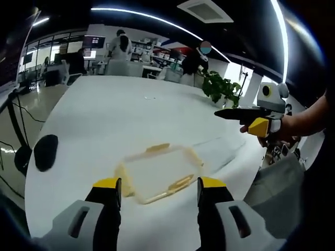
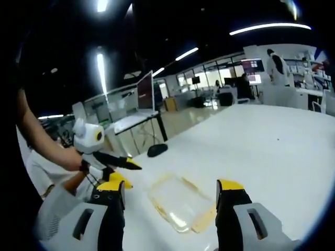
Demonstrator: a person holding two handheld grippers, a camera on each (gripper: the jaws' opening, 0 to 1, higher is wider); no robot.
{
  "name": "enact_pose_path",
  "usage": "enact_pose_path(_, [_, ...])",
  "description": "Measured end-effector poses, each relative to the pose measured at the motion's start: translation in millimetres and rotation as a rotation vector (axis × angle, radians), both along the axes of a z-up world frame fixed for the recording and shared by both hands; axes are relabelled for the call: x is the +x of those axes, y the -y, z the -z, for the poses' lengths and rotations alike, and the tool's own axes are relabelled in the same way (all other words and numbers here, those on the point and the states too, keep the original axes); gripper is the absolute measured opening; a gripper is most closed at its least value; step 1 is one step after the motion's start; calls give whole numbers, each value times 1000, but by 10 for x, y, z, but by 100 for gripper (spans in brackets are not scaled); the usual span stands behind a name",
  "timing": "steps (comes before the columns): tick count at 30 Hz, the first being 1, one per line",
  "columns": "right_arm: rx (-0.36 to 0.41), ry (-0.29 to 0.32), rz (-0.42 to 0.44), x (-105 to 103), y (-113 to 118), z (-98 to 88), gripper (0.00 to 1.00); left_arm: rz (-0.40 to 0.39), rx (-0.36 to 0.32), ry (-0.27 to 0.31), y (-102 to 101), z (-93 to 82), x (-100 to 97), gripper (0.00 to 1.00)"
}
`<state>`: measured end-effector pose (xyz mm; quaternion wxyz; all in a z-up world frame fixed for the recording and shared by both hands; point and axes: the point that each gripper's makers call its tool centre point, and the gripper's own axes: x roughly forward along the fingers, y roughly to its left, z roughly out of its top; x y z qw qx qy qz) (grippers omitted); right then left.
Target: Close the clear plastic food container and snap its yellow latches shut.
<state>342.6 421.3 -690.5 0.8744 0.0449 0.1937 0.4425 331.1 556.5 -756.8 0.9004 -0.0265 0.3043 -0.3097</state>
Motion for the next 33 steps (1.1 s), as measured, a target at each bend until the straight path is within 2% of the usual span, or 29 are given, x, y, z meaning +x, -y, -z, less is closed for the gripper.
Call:
enact_pose_path(12, [-117, 11, -81, -6, -43, 212, 71, 57, 39, 10, -89, 33, 159, 56])
enact_pose_path(18, [-153, 9, -97, 16, -44, 294, 70, 96, 78, 9, -164, 80, 232, 56])
enact_pose_path(21, [-173, 10, -103, 26, -40, 326, 70, 131, 118, 13, -194, 126, 251, 55])
enact_pose_path(25, [-197, 6, -114, 53, -27, 377, 69, 149, 131, 6, -210, 149, 275, 55])
enact_pose_path(33, [-246, -8, -139, 108, -4, 499, 69, 232, 190, -7, -191, 250, 301, 60])
